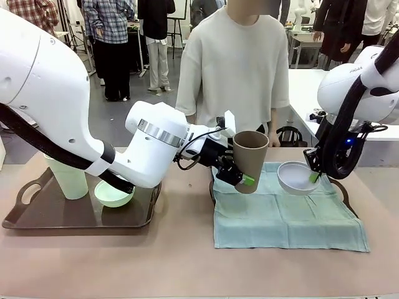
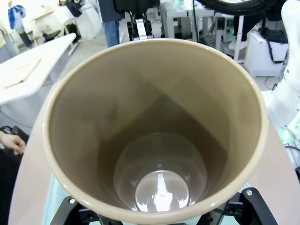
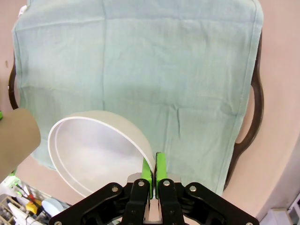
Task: Set up a tray with a mat and arrange the tableware.
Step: Place the Picnic Bowl and Reusable plastic cup back onto the Handle tray in front of the human's position.
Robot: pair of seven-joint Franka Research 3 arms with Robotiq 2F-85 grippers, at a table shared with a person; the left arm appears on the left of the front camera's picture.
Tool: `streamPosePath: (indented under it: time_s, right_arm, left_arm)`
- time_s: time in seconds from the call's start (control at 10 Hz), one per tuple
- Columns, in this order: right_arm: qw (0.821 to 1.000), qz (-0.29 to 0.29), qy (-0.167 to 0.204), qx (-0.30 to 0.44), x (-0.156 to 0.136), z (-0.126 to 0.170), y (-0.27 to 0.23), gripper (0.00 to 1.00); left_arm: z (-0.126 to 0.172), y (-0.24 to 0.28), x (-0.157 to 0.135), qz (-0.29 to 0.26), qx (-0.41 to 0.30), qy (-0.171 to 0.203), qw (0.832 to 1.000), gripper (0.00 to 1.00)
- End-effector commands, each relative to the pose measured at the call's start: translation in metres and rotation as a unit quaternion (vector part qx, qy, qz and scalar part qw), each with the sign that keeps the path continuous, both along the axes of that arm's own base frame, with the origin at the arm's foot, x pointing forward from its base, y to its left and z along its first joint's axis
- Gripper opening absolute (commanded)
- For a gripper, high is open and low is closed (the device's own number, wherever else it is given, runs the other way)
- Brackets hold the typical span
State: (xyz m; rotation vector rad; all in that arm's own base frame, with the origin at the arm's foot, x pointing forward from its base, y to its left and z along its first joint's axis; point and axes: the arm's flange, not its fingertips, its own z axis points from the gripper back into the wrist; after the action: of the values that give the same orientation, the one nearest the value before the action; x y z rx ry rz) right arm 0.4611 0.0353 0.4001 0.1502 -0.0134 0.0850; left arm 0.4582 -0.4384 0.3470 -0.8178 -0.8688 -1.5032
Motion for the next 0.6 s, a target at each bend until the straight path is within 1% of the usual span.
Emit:
streamPosePath:
  time_s: [0.0,0.2,0.3,0.4,0.5]
  right_arm:
    - [1.0,0.004,0.005,0.002,0.004,-0.015,-0.001,0.04]
    - [1.0,0.003,0.003,-0.006,0.008,-0.025,-0.001,0.04]
    - [1.0,0.004,0.005,-0.007,0.01,-0.03,0.001,0.04]
    - [1.0,0.004,0.007,-0.009,0.011,-0.035,0.002,0.04]
    - [1.0,0.004,0.007,-0.01,0.014,-0.039,0.005,0.04]
  left_arm:
    - [-0.015,-0.006,0.005,0.001,-0.013,-0.021,1.0,0.82]
    - [-0.022,-0.013,0.009,-0.005,-0.023,-0.058,0.998,0.82]
    - [-0.027,-0.015,0.012,-0.01,-0.027,-0.067,0.997,0.82]
    - [-0.033,-0.017,0.013,-0.015,-0.026,-0.067,0.997,0.82]
    - [-0.039,-0.019,0.017,-0.016,-0.018,-0.059,0.998,0.82]
